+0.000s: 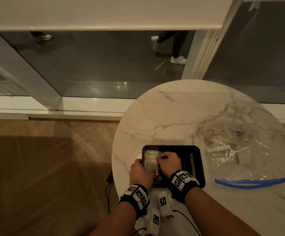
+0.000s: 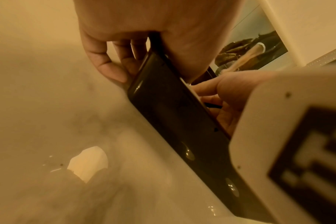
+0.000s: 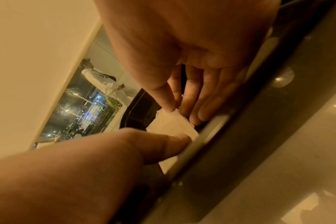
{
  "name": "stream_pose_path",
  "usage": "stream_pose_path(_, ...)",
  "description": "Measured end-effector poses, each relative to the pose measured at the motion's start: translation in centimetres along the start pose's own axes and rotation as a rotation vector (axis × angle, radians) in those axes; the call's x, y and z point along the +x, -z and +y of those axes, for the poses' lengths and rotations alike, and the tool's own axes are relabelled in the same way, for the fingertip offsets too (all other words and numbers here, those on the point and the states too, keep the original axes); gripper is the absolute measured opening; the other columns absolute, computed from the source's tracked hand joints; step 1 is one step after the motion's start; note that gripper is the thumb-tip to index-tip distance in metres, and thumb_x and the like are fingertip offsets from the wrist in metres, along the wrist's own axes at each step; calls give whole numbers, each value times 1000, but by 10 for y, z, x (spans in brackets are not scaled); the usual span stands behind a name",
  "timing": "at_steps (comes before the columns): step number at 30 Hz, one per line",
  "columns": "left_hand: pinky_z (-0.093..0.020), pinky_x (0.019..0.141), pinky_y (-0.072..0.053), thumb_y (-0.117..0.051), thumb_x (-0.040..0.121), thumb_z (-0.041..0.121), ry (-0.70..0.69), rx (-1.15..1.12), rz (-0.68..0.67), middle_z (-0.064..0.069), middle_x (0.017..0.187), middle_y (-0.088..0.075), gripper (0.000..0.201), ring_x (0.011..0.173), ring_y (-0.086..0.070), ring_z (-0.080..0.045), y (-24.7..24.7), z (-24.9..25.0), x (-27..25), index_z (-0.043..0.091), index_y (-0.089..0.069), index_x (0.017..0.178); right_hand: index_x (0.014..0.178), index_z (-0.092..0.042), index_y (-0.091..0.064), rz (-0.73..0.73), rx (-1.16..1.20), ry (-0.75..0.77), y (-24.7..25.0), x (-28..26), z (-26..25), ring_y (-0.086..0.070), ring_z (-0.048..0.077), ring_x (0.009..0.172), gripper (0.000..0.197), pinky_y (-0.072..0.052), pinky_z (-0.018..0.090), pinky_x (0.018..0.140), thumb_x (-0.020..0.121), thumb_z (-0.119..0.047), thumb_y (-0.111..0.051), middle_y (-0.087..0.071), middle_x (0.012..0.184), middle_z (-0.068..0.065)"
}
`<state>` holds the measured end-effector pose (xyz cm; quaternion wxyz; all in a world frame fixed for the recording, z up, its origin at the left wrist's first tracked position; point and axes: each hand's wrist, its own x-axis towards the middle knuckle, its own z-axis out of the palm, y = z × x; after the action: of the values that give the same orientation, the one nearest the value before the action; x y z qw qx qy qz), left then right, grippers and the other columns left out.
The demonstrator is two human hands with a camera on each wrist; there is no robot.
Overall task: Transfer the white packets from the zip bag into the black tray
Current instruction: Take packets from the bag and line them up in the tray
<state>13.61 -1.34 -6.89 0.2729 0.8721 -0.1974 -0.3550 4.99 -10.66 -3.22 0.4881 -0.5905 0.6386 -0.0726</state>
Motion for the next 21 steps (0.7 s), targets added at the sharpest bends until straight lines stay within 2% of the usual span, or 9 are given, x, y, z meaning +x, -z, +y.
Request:
stream_pose_path(3,-42,82,-58,-73,71,39,-18,-4,7,-1,105,-61,39,94,-64,-24,-1,-2,1,27,-54,103,66,-30,-66,4,4,-6,-2,1,1,-70,16,75,17,-58,30,77,81,-27,-73,-72,74,-5)
stream_pose_path(6,-42,80,-58,-69,73,45,-35,-13,17,-2,103,-64,39,91,-66,-22,-2,-4,3,25,-57,105,76,-27,-67,11,21,-18,-2,0,2,-67,14,75,9,-55,25,72,77,-29,-76,-71,77,-4)
stream_pose_path(8,-43,79,-58,-65,73,49,-44,-13,24,-3,103,-65,42,91,-66,-23,-3,-5,5,24,-58,106,78,-27,-64,-4,14,-22,-2,-1,4,-66,14,76,16,-52,23,68,71,-27,-79,-70,80,-2)
stream_pose_path(11,-43,77,-58,-66,78,45,-51,-11,37,-4,103,-66,38,90,-66,-24,-4,-5,6,21,-59,107,75,-30,-60,-26,-7,-34,-5,-3,5,-67,18,77,25,-56,25,68,65,-19,-80,-69,82,2)
stream_pose_path(13,-42,78,-58,-67,83,42,-49,-13,41,-5,105,-66,35,91,-66,-24,-4,-5,6,20,-59,108,75,-30,-60,-23,-7,-41,-6,-3,5,-67,19,75,26,-56,25,66,65,-16,-80,-69,82,4)
stream_pose_path(16,-43,78,-58,-64,83,45,-52,-15,42,-4,105,-66,36,91,-66,-24,-3,-5,6,21,-59,109,78,-25,-61,-20,3,-32,-5,-3,6,-65,15,70,25,-51,20,59,69,-11,-78,-69,79,4)
stream_pose_path(21,-43,77,-59,-56,75,56,-59,-38,35,-2,101,-66,44,88,-66,-23,-4,-5,6,24,-58,105,75,-26,-60,14,32,-8,-6,-4,9,-68,17,66,28,-58,27,61,68,-7,-79,-71,76,7)
